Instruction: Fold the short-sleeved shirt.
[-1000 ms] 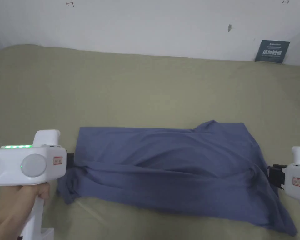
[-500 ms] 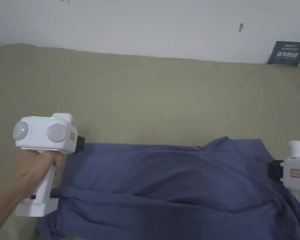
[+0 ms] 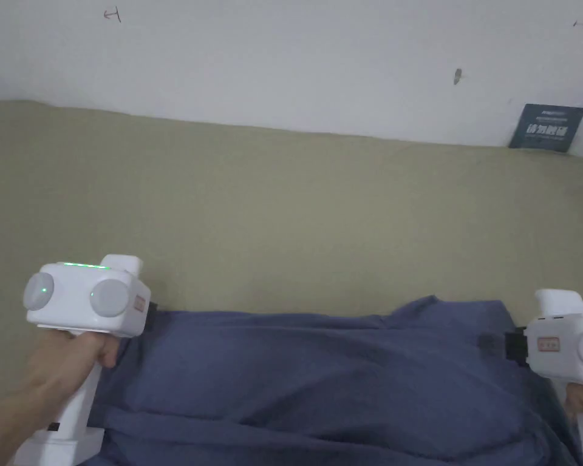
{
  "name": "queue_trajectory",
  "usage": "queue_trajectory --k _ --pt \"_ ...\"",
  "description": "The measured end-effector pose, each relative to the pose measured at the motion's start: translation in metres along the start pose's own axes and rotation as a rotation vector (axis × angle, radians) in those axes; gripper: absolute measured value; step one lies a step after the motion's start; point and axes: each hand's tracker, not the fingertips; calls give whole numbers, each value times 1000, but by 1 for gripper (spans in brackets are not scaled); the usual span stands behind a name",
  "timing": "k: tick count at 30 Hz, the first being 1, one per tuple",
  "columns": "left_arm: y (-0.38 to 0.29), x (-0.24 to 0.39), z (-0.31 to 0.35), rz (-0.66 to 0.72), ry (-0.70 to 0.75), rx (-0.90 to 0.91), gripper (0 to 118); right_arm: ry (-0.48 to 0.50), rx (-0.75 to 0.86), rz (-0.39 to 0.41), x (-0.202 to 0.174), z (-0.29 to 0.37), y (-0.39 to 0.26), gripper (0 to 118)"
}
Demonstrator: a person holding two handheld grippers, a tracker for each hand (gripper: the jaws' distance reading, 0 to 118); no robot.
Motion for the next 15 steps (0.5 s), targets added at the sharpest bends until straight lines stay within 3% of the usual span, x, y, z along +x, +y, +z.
queue_trajectory --k 1,2,3,4,5,7,11,13,14,15 --pt "0 2 -2 -9 13 -12 4 3 -8 -3 4 -4 4 9" --pt "-1 0 -2 -14 17 -9 4 1 -18 -9 7 -8 8 21" --pt "-1 -1 -3 -14 16 -10 4 -12 -40 -20 8 -11 11 45" --pt "-2 -2 -3 -8 12 -10 4 -14 -58 -36 11 -16 15 78" --pt "-2 -2 -3 -1 7 -11 4 -19 -72 -43 13 -24 18 118" --pt "0 -5 -4 12 0 -15 4 24 -96 -73 15 -36 14 105" --pt "0 -4 -6 0 4 -18 4 -16 -167 -19 10 -53 12 92" --pt "-1 -3 -5 -3 10 -12 4 -1 -124 -34 10 -44 9 64" --pt "-1 -3 -4 -6 12 -8 4 25 -120 -56 12 -41 8 18" --pt "-2 -3 -3 -9 14 -3 4 20 -87 -44 6 -28 8 12"
